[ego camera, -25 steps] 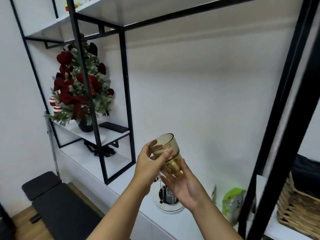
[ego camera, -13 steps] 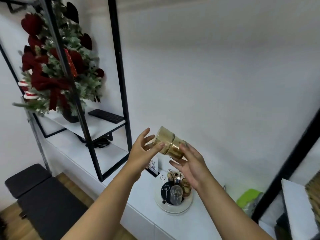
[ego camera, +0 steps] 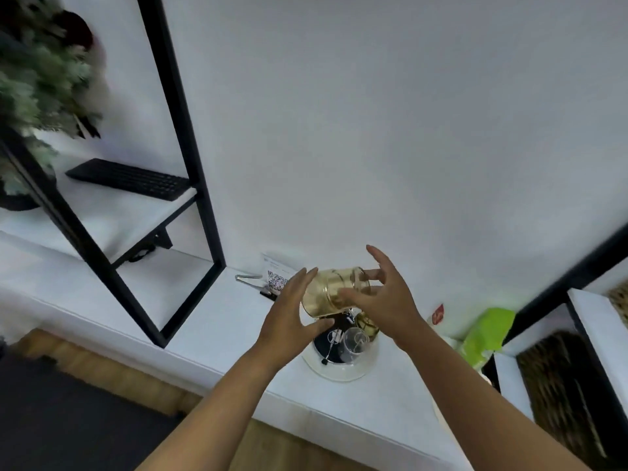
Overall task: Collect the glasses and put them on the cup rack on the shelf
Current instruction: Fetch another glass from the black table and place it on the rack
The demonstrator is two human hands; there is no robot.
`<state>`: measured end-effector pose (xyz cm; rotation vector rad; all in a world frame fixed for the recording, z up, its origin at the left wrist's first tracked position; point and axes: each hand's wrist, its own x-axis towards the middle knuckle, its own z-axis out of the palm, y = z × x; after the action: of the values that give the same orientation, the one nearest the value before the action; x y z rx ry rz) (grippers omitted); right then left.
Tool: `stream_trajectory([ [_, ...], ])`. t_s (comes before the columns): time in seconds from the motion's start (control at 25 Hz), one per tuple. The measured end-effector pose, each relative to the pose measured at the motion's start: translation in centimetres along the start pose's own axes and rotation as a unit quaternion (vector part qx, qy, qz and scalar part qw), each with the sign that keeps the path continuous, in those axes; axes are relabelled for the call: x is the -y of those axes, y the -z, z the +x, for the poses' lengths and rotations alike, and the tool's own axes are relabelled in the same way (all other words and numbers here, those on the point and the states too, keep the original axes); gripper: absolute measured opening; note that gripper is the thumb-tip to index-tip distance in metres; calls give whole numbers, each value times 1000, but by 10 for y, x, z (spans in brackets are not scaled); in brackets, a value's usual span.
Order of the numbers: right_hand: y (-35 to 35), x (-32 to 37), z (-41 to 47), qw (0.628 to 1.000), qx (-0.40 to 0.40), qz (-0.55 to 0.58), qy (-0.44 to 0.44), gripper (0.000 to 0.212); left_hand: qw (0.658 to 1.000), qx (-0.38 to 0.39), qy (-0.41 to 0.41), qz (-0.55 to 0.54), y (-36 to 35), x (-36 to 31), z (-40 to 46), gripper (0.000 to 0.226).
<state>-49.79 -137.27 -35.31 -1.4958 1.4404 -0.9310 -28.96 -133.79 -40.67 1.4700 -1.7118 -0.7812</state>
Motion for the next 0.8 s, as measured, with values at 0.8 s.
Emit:
stream_trajectory([
  [0.8, -89, -183, 49, 949, 80, -294, 76, 99, 993, -39, 106, -23, -163, 167, 24, 73],
])
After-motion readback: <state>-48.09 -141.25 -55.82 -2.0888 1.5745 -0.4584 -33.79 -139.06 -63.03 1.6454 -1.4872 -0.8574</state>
